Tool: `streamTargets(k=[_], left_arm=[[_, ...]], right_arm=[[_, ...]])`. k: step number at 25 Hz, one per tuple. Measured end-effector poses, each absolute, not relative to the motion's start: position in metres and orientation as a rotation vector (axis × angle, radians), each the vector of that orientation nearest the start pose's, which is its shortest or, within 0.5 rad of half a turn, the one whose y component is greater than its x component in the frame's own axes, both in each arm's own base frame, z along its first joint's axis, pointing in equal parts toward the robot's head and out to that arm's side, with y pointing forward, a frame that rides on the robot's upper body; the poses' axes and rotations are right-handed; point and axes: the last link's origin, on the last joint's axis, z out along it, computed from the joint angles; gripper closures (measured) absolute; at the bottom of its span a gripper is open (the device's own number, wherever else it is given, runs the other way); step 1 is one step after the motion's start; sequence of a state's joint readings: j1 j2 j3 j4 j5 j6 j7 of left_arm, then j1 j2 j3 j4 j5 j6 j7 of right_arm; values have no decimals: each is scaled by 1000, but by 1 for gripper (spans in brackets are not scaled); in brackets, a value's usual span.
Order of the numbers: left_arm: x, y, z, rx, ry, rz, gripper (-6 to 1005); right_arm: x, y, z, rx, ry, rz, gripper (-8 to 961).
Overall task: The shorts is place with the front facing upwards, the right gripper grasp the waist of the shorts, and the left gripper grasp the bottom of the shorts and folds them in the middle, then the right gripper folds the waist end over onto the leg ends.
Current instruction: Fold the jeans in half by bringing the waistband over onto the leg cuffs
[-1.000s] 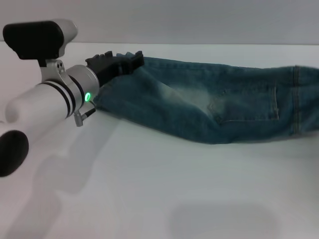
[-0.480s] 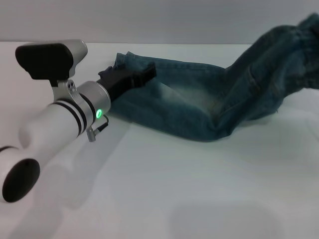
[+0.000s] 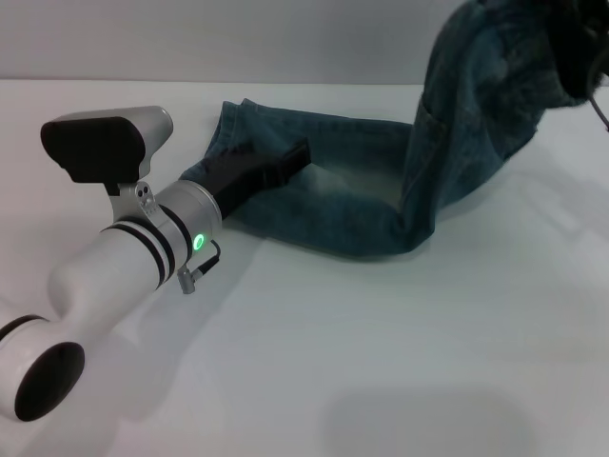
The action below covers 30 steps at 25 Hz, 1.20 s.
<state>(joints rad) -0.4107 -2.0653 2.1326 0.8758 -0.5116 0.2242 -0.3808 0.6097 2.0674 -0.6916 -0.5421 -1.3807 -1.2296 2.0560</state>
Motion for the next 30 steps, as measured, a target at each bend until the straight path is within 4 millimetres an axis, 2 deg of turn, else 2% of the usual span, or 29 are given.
streamTargets(k=[8, 17, 30], left_arm=[[-210, 358, -107, -1992, -1076, -713, 168], [-191, 349, -134, -2119, -1098, -772, 168], [-158, 327, -158, -2309, -1018, -852, 168]], right_arm=[[200, 423, 41, -1944, 1489, 1519, 926], [168, 432, 29, -2047, 1486, 1522, 928], [148, 446, 12, -2077, 1495, 1451, 927]])
